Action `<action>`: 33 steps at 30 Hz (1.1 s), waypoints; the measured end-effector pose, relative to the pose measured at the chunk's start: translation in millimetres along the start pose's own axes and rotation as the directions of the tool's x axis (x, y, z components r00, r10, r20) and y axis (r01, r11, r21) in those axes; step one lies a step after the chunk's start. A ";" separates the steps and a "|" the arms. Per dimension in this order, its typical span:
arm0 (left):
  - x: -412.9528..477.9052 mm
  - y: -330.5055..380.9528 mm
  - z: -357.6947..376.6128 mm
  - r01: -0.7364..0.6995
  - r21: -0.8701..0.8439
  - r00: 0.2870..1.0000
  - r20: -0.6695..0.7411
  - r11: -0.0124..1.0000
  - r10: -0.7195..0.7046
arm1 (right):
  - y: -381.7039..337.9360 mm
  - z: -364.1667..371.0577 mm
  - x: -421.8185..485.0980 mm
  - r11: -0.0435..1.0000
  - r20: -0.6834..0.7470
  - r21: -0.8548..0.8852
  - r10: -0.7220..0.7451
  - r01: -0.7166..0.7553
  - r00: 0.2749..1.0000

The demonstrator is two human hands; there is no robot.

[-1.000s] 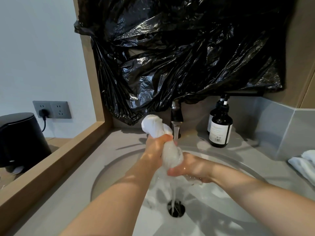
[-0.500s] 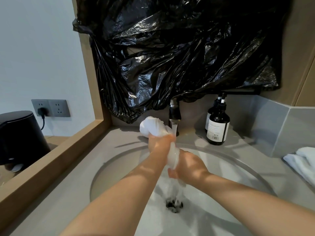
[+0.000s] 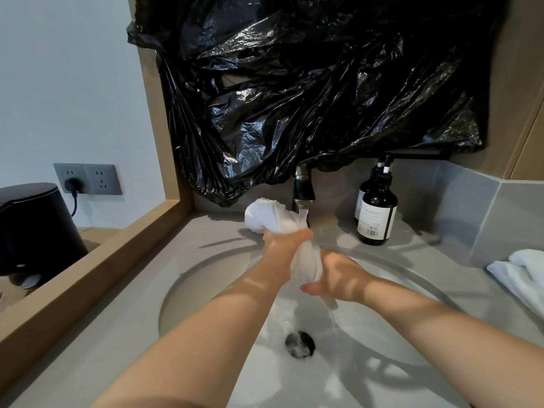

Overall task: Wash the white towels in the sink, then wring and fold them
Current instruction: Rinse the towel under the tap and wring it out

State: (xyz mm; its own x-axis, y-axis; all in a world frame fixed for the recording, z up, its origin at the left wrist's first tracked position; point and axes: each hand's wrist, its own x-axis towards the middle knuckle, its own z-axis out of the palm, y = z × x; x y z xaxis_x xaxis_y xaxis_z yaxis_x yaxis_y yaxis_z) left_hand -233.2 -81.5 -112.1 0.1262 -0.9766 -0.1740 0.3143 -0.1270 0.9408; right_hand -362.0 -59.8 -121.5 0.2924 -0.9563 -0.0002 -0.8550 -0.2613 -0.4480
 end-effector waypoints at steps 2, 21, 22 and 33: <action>3.6 1.1 -0.6 0.009 0.028 1.000 -0.003 1.000 -0.009 | 5.4 3.7 6.0 0.998 0.050 0.053 0.026 -0.028 0.998; 3.7 21.5 -27.8 0.186 -0.404 0.935 0.353 0.896 -0.035 | 19.4 4.4 14.8 0.026 0.513 0.833 -0.412 -0.553 0.753; 4.0 20.9 -28.0 0.188 -0.363 0.928 0.370 0.913 -0.044 | 16.1 2.7 12.6 0.070 0.507 0.838 -0.464 -0.541 0.726; 1.5 9.5 -15.9 -0.096 0.020 0.963 0.256 0.995 0.087 | -2.7 -11.5 -1.1 0.797 0.360 0.573 -0.036 -0.190 0.932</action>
State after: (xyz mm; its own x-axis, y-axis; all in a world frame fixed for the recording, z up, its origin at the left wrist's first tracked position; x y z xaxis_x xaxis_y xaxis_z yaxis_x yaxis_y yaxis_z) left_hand -215.0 -81.4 -108.0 -0.0914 -0.9958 -0.0109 0.2823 -0.0364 0.9586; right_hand -364.9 -59.6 -109.9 0.4579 -0.8347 -0.3058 -0.4912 0.0492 -0.8696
